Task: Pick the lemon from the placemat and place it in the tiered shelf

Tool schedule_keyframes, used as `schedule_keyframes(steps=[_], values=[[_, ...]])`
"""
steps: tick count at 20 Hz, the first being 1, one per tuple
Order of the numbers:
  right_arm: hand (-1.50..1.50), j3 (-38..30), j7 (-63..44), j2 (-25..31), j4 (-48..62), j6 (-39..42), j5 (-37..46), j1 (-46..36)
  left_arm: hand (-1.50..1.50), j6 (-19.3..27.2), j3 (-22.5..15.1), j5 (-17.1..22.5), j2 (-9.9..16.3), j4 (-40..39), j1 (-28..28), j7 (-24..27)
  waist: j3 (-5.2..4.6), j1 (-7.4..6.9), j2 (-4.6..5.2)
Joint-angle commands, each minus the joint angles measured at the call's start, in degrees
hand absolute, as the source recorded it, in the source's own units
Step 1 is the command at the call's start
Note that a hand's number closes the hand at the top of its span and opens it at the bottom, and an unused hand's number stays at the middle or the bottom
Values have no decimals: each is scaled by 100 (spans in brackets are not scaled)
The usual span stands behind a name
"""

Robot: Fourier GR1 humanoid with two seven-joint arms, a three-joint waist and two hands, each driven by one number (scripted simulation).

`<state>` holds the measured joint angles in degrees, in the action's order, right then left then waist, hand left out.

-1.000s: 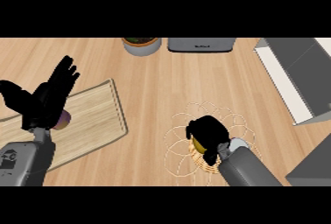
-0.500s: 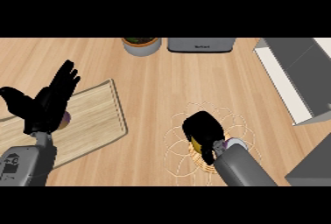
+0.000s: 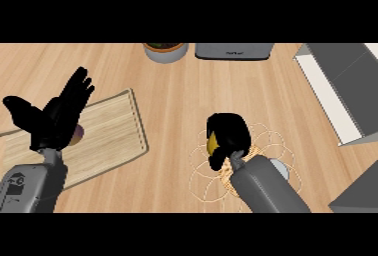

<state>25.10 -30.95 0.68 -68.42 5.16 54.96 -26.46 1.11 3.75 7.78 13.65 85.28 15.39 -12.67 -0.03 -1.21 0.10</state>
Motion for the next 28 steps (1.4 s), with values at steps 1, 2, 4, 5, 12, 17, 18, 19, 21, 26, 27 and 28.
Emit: schedule_keyframes(steps=[1, 2, 4, 5, 12, 17, 18, 19, 21, 26, 27, 28], values=[[150, -94, -400, -64, -396, -1051, -594, -196, 0, -104, 71, 172, -68, -106, 80, 68, 8, 23, 5], [150, -140, -473, -65, -682, -1336, -665, -226, 0, -58, -3, 56, 46, 200, -18, -151, 15, -17, -31], [150, -42, -779, -66, -1177, -1664, -848, -374, 0, -114, 45, 34, 43, -68, -94, 73, 7, 49, -25], [150, 1, -1045, -66, -1344, -1770, -524, -492, 0, -111, 98, 95, 141, 218, -178, -154, 6, 39, -55], [150, -506, -2152, -67, -2436, -1581, 28, -1252, 0, -41, 165, 57, 119, 231, -125, -201, 2, 110, -42], [150, -1223, -2546, 325, -3131, -634, 71, -1511, 0, 15, 105, -101, -74, -111, -43, 132, 1, 148, -24], [150, -1251, -2596, 458, -3157, -580, 234, -1543, 0, 47, 13, -99, -181, -12, -76, 79, 2, 150, -27], [150, -1443, -2612, 573, -3055, -507, 267, -1747, 0, -184, 237, 110, 66, 33, -118, 38, 1, 127, -26], [150, -1657, -2791, 806, -3225, 43, 134, -1906, 0, 24, 43, -80, -73, 239, -125, -177, 2, 127, -34], [150, -2611, -2670, 1479, -3305, 406, -327, -2018, 0, -195, 232, 35, 16, 43, -260, 157, 1, 138, -29], [150, -2752, -2377, 1546, -3003, 228, -373, -1931, 0, -50, 160, -75, -55, 98, -133, 25, 3, 123, -17], [150, -2848, -2459, 1695, -2912, 327, -304, -2124, 0, -118, 131, -16, -31, 254, -198, -116, 3, 110, -21]])
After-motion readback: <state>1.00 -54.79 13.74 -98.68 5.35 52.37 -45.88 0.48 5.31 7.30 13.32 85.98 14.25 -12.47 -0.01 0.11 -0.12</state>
